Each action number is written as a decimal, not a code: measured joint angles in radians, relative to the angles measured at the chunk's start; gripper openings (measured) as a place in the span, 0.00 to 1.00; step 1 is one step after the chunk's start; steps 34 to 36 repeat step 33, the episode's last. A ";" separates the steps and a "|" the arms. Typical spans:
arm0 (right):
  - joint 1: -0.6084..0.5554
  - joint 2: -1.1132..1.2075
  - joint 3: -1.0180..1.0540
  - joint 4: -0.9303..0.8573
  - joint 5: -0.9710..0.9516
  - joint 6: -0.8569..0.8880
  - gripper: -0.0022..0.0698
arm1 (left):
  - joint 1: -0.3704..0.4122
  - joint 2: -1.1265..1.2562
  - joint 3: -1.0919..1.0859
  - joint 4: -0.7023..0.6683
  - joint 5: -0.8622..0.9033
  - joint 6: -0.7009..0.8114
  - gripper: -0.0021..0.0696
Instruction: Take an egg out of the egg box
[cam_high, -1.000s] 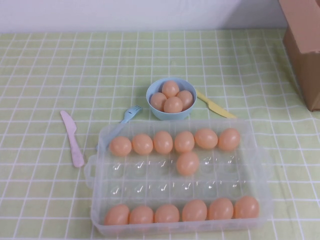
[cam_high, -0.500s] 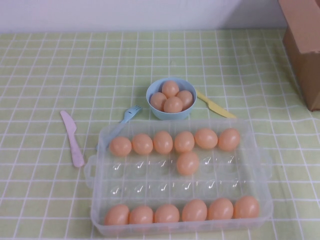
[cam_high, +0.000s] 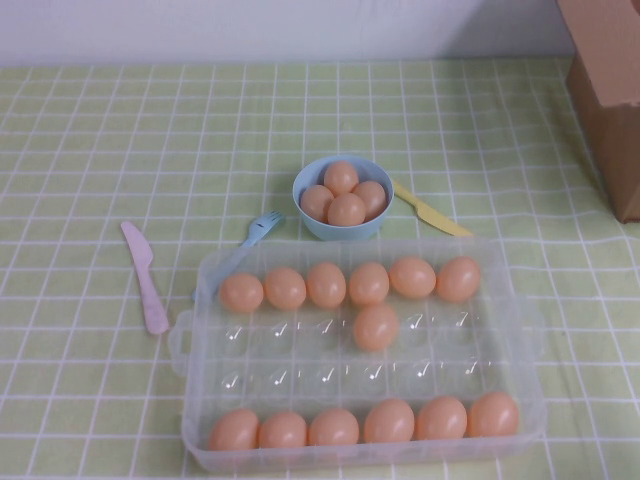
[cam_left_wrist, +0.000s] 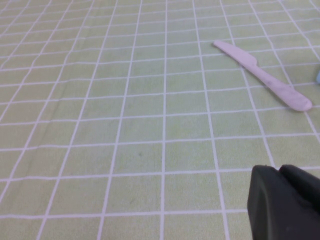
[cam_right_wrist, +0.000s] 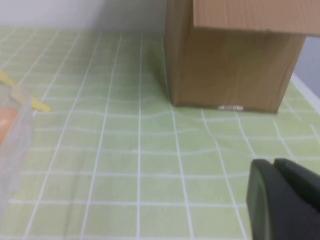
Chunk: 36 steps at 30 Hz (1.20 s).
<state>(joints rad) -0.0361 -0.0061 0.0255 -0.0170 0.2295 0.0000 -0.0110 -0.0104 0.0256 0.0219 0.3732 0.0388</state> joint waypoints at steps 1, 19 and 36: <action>0.000 0.000 0.000 0.002 0.014 0.000 0.01 | 0.000 0.000 0.000 0.000 0.000 0.000 0.02; 0.000 0.000 0.000 0.051 0.136 0.000 0.01 | 0.000 0.000 0.000 0.000 0.000 0.000 0.02; 0.000 0.000 0.000 0.052 0.138 0.000 0.01 | 0.000 0.000 0.000 0.000 0.000 0.000 0.02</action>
